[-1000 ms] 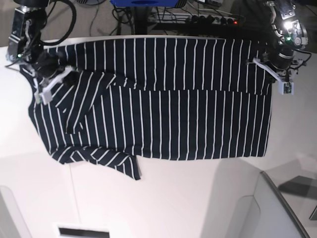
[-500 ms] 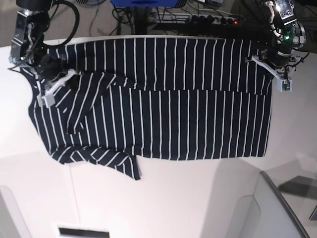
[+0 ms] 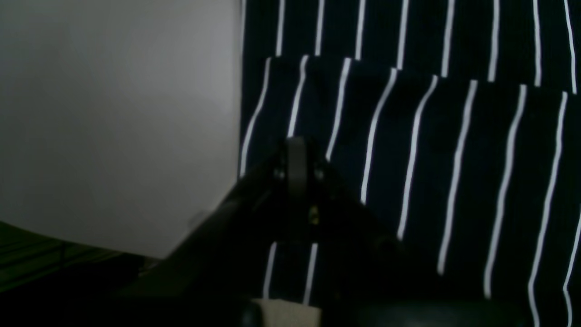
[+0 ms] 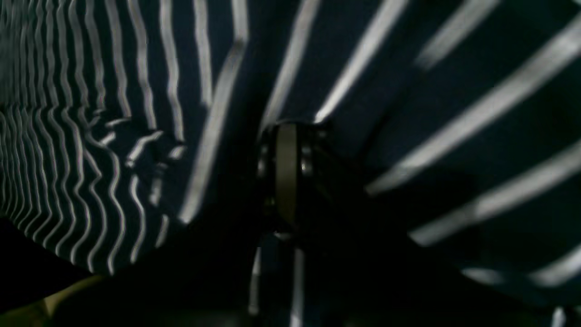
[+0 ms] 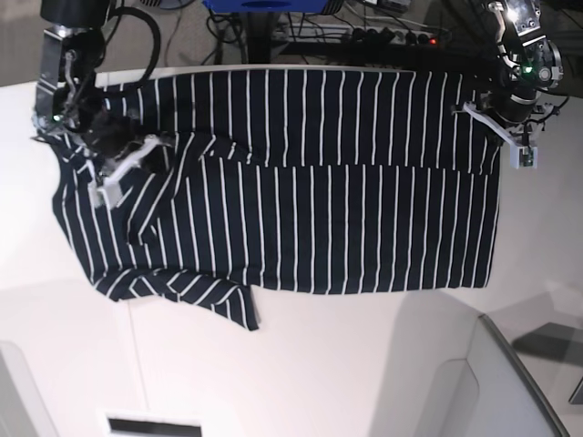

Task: Layout the t-shirt on the table in an organized manner, then fold the t-shirt properly
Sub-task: 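Pull the crumpled sleeve fabric with the right gripper toward the shirt's edge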

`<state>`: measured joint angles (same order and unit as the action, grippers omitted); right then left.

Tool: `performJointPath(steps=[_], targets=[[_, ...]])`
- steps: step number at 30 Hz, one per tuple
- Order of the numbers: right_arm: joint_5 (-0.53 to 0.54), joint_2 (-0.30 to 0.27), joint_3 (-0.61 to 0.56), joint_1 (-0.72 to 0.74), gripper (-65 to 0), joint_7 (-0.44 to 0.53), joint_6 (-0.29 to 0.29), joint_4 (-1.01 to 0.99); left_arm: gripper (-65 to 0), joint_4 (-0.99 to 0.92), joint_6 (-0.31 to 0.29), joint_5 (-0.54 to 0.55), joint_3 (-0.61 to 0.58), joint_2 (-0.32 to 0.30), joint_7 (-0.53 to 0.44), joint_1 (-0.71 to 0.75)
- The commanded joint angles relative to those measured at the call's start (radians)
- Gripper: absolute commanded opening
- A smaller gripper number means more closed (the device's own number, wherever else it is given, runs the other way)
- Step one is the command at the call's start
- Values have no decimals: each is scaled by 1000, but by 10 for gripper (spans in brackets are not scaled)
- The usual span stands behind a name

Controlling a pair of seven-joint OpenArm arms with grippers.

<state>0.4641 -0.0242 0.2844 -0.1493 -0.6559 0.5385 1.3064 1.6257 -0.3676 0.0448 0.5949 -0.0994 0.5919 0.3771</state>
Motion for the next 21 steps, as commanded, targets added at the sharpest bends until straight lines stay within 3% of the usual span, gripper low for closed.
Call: performJointPath(steps=[1, 4, 13, 16, 19, 21], targets=[[22, 0, -9, 21, -644, 20, -7, 14, -650, 14, 3, 2, 6, -10, -17, 0], [23, 14, -43, 49, -644, 21, -41, 14, -650, 14, 3, 2, 6, -10, -17, 0], [23, 16, -132, 190, -644, 25, -39, 28, -650, 5, 3, 2, 7, -10, -16, 0], [20, 10, -126, 178, -644, -23, -54, 134, -650, -15, 3, 2, 7, -18, -17, 0], [20, -1, -57, 93, -644, -144, -173, 279, -650, -31, 3, 2, 7, -20, -17, 0], [22, -1, -15, 20, -644, -153, -202, 330, -650, -37, 3, 4, 7, -26, -19, 0]])
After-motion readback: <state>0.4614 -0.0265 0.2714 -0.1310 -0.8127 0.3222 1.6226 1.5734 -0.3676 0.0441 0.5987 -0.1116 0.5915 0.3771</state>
